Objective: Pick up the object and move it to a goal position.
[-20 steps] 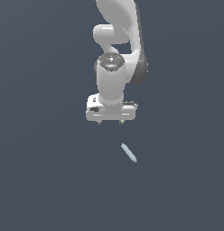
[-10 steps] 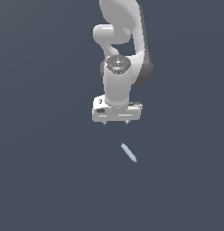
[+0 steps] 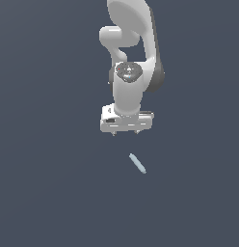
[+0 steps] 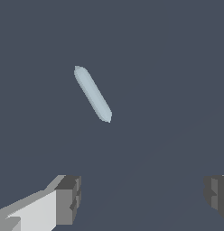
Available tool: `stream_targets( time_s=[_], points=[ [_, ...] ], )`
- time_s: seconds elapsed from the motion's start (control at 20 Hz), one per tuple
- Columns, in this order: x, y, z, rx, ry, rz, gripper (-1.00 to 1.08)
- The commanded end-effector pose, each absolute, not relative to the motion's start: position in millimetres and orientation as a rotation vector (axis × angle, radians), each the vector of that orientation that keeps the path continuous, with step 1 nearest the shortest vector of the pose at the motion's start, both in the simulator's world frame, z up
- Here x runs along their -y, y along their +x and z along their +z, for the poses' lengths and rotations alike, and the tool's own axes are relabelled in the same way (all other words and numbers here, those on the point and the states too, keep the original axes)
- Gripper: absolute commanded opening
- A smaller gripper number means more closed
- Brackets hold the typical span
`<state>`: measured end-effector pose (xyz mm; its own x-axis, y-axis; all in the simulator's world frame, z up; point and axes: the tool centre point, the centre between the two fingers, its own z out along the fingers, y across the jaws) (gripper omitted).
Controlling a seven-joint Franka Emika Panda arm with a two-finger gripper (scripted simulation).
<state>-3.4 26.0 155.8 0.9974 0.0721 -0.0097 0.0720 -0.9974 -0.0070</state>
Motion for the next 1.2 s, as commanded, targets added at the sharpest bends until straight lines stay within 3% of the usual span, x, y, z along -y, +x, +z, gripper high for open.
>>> stream_targets(
  time_s=[0.0,1.15],
  points=[
    [-28.9,1.3,151.8,0.155,-3.132,0.016,1.0],
    [-84.5,73.7,67.3,0.9,-3.01,0.001,1.0]
  ],
)
